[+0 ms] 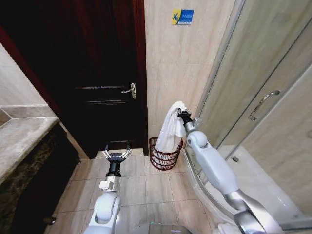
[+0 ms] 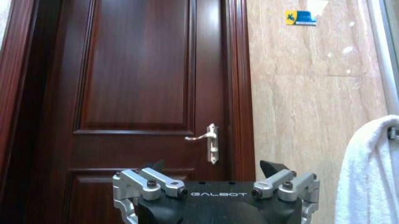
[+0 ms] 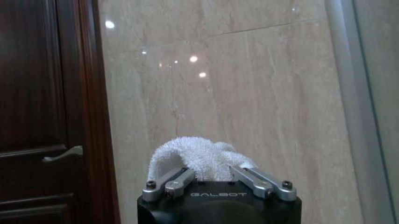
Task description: Discard the used towel into the hamper.
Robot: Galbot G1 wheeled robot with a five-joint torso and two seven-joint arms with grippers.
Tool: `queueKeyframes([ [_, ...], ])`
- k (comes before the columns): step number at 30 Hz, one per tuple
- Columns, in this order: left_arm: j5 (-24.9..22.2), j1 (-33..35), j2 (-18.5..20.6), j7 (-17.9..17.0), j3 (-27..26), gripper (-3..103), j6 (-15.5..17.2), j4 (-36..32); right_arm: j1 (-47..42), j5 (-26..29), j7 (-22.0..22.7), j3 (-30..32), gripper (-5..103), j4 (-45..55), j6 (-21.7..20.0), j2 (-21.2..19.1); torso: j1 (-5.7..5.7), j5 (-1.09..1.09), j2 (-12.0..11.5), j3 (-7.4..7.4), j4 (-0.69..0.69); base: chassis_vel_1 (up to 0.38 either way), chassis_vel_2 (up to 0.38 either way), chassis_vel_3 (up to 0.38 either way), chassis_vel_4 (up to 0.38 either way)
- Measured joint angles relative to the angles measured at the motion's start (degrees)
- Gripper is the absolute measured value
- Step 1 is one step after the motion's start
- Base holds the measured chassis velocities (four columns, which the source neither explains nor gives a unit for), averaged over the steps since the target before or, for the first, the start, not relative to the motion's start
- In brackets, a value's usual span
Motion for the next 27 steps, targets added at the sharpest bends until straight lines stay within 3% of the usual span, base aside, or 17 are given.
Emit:
queueKeyframes([
  [12,-0.12,0.03,0.18,0.03,0.19,100,0.36,0.02,-5.18,-0.56,0.81,0.46,8,4.85,-0.52,-0.09,-1.22,0.00,-2.69,-1.48,0.01,0.000,0.000,0.000,0.000],
  [27,-6.56,-0.71,4.24,0.86,-0.94,100,4.34,0.69,-11.86,-3.91,0.85,2.74,8,7.95,0.15,0.16,-3.10,-0.01,-6.84,-3.75,0.00,0.000,0.000,0.000,0.000],
])
